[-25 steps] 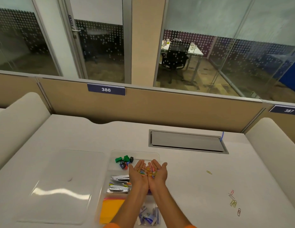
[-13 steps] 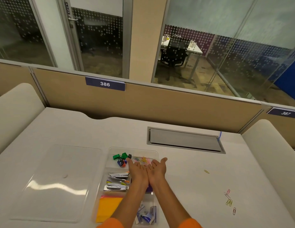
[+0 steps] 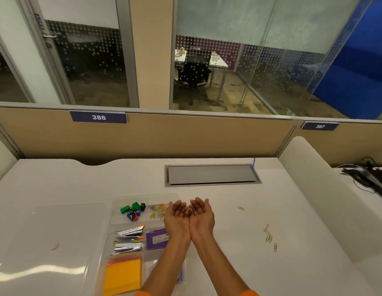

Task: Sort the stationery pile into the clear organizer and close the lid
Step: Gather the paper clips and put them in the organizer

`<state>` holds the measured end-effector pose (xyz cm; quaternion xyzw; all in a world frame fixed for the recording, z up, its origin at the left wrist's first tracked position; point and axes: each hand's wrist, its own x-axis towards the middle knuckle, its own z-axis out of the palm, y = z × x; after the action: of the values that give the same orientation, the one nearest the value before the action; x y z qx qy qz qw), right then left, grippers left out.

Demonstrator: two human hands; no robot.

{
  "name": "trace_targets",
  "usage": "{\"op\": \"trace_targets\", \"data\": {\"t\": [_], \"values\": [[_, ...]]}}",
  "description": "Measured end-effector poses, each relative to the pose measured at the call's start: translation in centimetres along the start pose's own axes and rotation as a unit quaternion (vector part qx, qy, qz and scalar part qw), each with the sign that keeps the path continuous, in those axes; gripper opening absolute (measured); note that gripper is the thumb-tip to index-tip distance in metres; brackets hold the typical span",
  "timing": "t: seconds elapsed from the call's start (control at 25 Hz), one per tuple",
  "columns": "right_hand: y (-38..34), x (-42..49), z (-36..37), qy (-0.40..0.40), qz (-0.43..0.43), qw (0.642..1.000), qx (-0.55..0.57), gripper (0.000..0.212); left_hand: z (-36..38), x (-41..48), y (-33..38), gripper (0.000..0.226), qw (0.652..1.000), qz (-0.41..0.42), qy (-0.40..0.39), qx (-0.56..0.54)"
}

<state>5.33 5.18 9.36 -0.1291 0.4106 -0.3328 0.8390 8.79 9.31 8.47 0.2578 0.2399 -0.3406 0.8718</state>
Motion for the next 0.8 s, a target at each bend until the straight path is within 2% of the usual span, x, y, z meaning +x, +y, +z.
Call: {"op": "trace_targets", "data": {"t": [0.32, 0.44, 0.52, 0.64, 0.72, 0.8], "values": [[-7.9, -1.1, -7.7, 0.045, -0.04, 0.997, 0.055, 0.035, -0.1, -2.6, -10.3, 0.024, 0.992, -0.08, -0.034, 0.09], [-10.5, -0.3, -11.7, 0.072, -0.077, 0.994, 0.03, 0.035, -0.5, -3.2, -14.2, 0.024, 0.981, -0.079, -0.048, 0.168], [-12.6, 0.4, -14.5, 0.09, -0.104, 0.99, -0.014, 0.036, -0.9, -3.2, -16.7, 0.026, 0.961, -0.058, -0.074, 0.259], [-16.2, 1.5, -19.2, 0.131, -0.149, 0.969, -0.145, 0.036, -1.4, -2.7, -19.5, 0.03, 0.893, 0.002, -0.131, 0.43], [-18.5, 2.1, -22.2, 0.169, -0.182, 0.927, -0.28, 0.025, -1.5, -1.9, -20.5, 0.024, 0.823, 0.055, -0.156, 0.544], [-20.5, 2.7, -24.8, 0.188, -0.192, 0.87, -0.414, 0.004, -1.6, -0.3, -21.2, 0.014, 0.732, 0.111, -0.17, 0.65]]}}
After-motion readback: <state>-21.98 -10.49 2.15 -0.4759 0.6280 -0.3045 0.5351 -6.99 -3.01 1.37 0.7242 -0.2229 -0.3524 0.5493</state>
